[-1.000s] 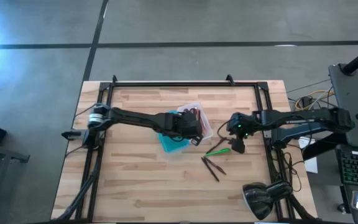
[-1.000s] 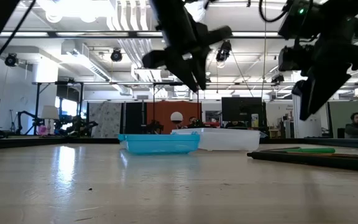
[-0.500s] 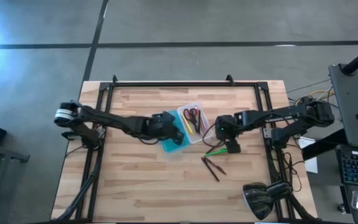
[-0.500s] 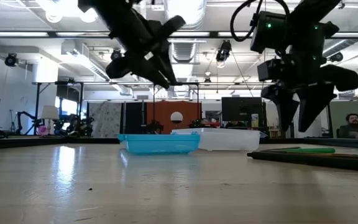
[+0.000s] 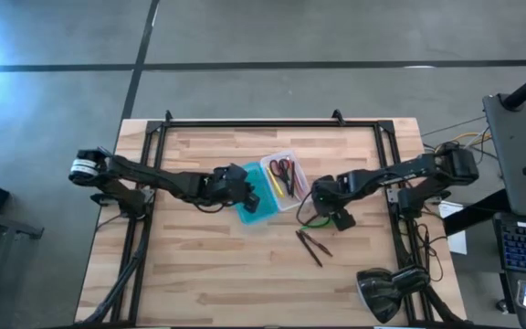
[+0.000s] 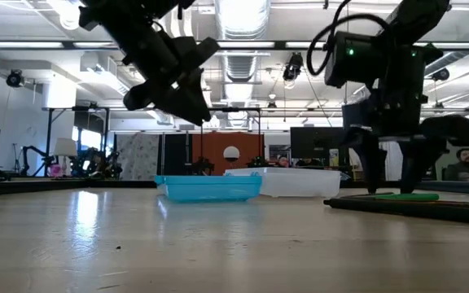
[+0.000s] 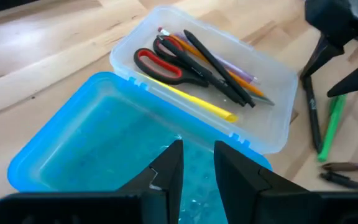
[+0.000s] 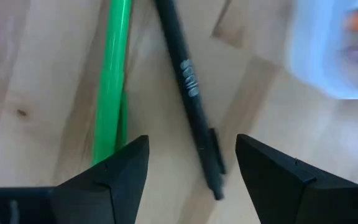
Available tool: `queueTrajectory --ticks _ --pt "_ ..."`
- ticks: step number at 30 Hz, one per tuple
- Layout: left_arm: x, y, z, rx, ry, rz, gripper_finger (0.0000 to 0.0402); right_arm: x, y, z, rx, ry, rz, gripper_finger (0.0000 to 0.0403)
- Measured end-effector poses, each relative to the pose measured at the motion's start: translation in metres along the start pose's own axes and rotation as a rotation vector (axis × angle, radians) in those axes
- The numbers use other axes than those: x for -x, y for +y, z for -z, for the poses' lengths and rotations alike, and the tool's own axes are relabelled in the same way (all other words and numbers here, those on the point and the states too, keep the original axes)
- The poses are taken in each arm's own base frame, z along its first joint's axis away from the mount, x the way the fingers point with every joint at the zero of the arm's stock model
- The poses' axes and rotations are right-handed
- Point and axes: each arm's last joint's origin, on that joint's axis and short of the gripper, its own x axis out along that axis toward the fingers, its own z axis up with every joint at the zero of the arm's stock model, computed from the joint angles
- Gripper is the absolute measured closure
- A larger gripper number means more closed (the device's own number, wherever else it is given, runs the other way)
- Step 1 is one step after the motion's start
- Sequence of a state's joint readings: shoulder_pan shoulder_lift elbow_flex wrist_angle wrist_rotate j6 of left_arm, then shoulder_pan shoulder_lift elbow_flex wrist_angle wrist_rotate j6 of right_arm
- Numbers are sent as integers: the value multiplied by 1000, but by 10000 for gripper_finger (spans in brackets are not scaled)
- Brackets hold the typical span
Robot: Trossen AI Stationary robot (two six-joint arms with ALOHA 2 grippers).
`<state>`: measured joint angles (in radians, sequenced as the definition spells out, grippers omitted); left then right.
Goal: Pick & place school supplies into a supply box
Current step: Put the black pen into the blue supply box
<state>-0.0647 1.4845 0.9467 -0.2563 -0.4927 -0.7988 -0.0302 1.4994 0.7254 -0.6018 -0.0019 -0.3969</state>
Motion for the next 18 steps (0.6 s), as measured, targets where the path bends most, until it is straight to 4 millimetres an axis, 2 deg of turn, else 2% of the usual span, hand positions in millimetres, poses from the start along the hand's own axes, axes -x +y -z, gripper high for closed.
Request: queueTrajectory --ticks 5,10,18 --pt "0 0 0 -44 -1 0 328 -12 0 -5 6 36 -15 173" --pt "-1 1 -2 -66 -4 -2 328 -14 -1 -7 6 45 -21 184" --pt "-1 2 -2 -66 -3 -4 328 -19 0 -5 10 56 -42 269"
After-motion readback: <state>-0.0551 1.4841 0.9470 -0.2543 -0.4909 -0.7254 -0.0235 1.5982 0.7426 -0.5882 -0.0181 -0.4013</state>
